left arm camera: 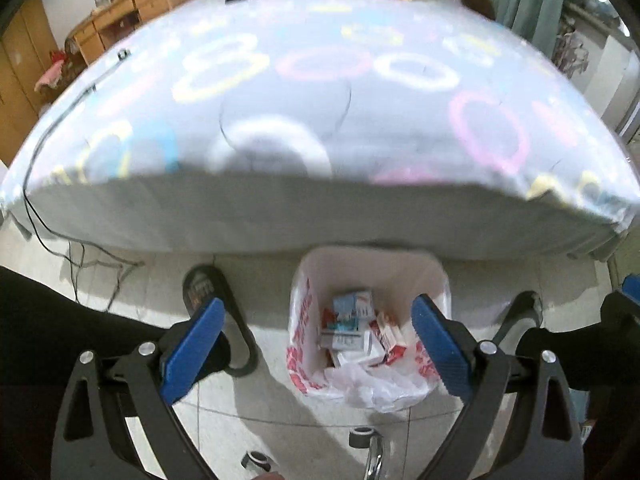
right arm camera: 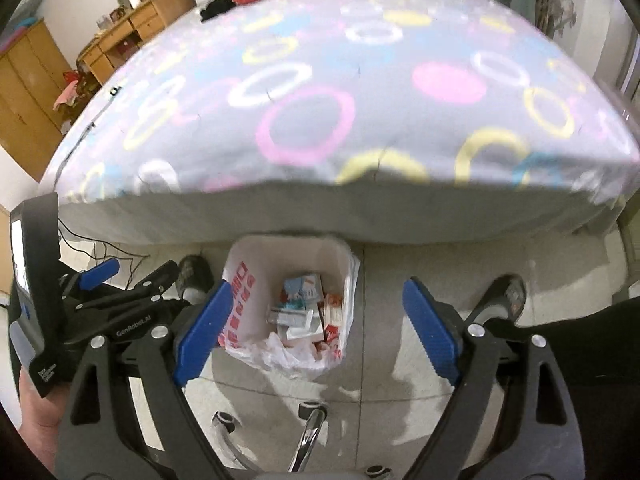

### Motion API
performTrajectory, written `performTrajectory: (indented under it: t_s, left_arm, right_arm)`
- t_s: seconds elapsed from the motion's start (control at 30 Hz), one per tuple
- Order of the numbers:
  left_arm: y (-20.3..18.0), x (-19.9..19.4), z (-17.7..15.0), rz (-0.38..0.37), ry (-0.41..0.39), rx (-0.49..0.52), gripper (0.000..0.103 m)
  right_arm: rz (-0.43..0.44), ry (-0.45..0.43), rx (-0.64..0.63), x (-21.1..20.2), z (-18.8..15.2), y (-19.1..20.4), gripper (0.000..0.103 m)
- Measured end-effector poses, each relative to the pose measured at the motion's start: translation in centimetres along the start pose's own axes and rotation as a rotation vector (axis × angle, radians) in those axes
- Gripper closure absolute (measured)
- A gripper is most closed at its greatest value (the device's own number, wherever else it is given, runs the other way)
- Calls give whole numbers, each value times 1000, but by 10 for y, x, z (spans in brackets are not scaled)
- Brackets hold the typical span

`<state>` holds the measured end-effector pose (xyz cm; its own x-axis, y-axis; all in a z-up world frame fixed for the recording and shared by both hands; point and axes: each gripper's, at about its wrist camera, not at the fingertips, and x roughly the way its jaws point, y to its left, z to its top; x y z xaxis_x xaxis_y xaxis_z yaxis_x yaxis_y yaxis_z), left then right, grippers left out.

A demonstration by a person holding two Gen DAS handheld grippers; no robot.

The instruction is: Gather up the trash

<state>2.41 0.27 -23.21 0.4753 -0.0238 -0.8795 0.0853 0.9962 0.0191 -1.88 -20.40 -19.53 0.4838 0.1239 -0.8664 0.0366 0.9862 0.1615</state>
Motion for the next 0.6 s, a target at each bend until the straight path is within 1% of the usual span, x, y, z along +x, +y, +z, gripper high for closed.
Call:
performTrajectory:
  t_s: [0.07,0.17,0.27,0.33,0.4,0.47,0.53,0.6]
  left_arm:
    - [1,-19,4,9,-30,14,10]
    - [6,-48,7,5,-72,8,10]
    - [12,-82,14,15,-127,4,9]
    - [18,-107,20,29,-174,-6,8]
    - [24,-135,28,20,-223,-26,8]
    - [29,-163,35,17,-272,-39,8]
    - [31,-189,40,37,-324,-27,8]
    - [33,-211,45,73,-370,-12,8]
  right_arm:
    - [-4,-26,-9,-16,4,2,17]
    - [-2,-68,-18,-45,11,5,17]
    - [-23,-111,-22,-73,15,5,16]
    - [-38,-158,-35,-97,19,6,13]
    - [-72,-215,-59,-123,25,10,13]
    - [-83,-280,-73,-146,28,15,8]
    - [-92,-341,-83,-168,30,18,7]
    - [-89,-374,-79,-184,32,19,7]
